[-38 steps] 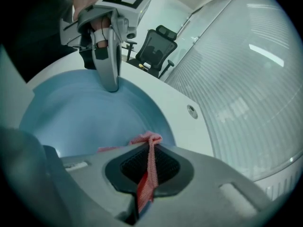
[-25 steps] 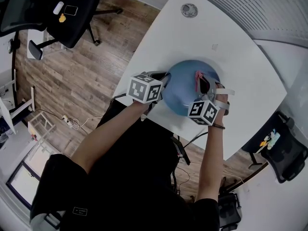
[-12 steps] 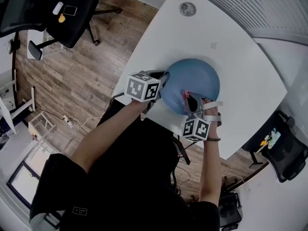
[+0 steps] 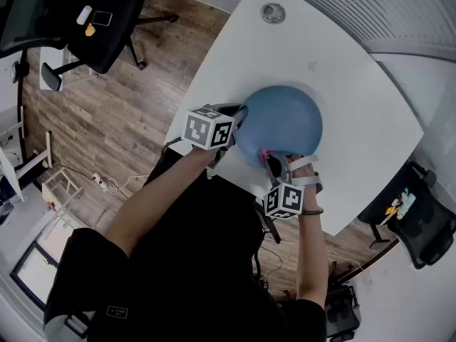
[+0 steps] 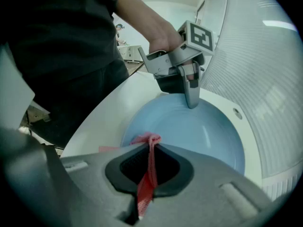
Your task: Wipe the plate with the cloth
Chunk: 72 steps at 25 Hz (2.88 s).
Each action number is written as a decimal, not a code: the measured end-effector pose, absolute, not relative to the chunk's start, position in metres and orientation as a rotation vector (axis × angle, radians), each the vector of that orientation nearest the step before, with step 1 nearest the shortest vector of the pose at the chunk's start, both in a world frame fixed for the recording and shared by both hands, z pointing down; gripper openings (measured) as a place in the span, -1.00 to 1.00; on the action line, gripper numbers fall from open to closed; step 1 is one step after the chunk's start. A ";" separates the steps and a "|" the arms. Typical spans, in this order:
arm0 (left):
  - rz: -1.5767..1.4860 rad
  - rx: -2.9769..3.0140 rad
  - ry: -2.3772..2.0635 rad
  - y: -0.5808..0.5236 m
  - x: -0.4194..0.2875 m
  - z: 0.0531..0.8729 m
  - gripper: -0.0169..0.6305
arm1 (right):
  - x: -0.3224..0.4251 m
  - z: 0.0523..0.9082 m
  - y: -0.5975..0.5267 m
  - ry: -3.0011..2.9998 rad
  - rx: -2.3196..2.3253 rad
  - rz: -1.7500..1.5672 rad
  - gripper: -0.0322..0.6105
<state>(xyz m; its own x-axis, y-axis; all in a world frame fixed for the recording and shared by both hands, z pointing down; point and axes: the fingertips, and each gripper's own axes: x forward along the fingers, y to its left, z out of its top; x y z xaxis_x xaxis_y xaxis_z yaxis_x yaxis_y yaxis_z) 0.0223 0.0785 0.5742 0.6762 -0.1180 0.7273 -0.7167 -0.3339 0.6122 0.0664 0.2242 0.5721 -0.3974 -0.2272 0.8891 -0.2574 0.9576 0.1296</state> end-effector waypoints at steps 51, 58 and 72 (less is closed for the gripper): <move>0.716 1.848 -0.656 0.081 0.025 0.573 -0.91 | 0.154 0.573 0.177 -1.785 0.635 0.080 -0.87; 0.715 1.850 -0.664 0.081 0.024 0.573 -0.91 | 0.118 0.573 0.213 -1.851 0.473 0.092 -0.87; 0.738 1.868 -0.635 0.084 0.025 0.574 -0.91 | 0.135 0.575 0.224 -1.791 0.264 0.024 -0.86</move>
